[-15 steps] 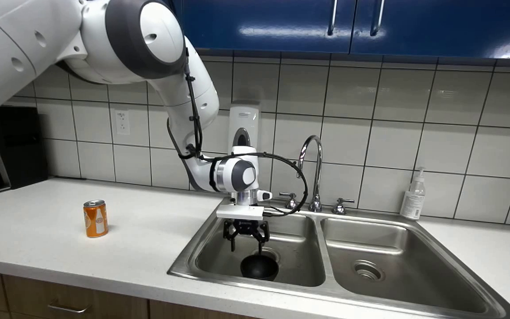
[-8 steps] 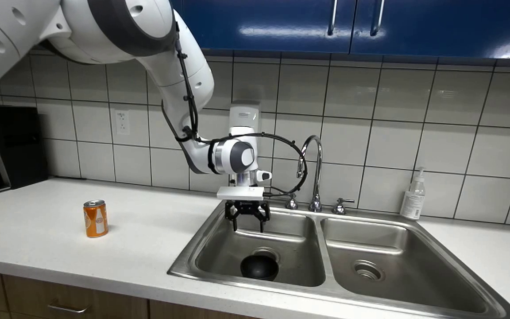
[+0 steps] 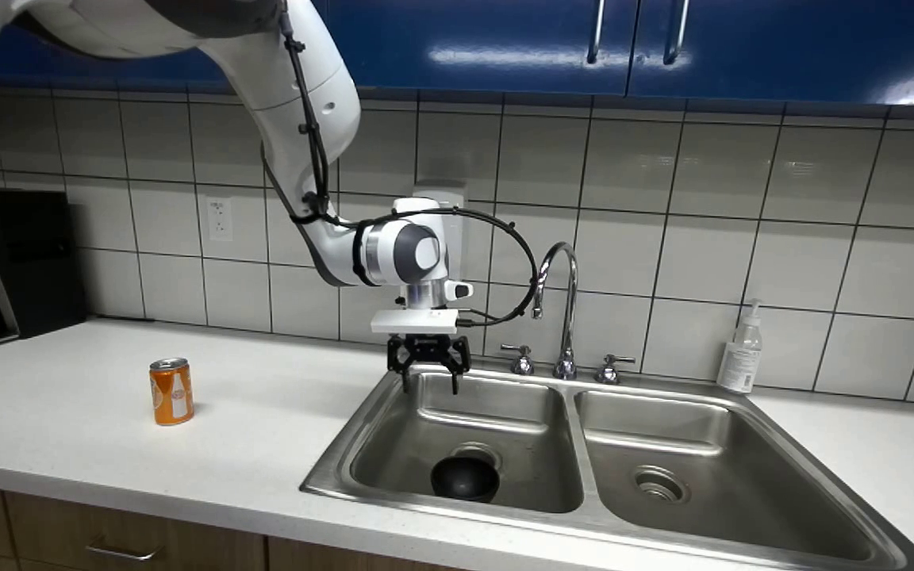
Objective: Put the black bowl in the sink
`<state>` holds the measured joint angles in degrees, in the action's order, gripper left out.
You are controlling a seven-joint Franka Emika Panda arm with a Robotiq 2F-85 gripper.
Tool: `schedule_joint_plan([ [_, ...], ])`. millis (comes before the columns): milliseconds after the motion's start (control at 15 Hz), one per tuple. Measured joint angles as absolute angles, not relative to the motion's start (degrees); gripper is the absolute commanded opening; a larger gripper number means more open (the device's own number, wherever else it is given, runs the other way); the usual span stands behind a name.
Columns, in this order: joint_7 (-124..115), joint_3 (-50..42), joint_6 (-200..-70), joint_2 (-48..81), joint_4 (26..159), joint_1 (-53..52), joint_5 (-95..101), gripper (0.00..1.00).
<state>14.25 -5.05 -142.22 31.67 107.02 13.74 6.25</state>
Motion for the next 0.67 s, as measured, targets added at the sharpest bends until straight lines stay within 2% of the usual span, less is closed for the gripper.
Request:
schedule_joint_plan([
  [667, 14.4, -4.3, -142.7, 19.4, 120.1, 10.2, 6.2, 1.0],
])
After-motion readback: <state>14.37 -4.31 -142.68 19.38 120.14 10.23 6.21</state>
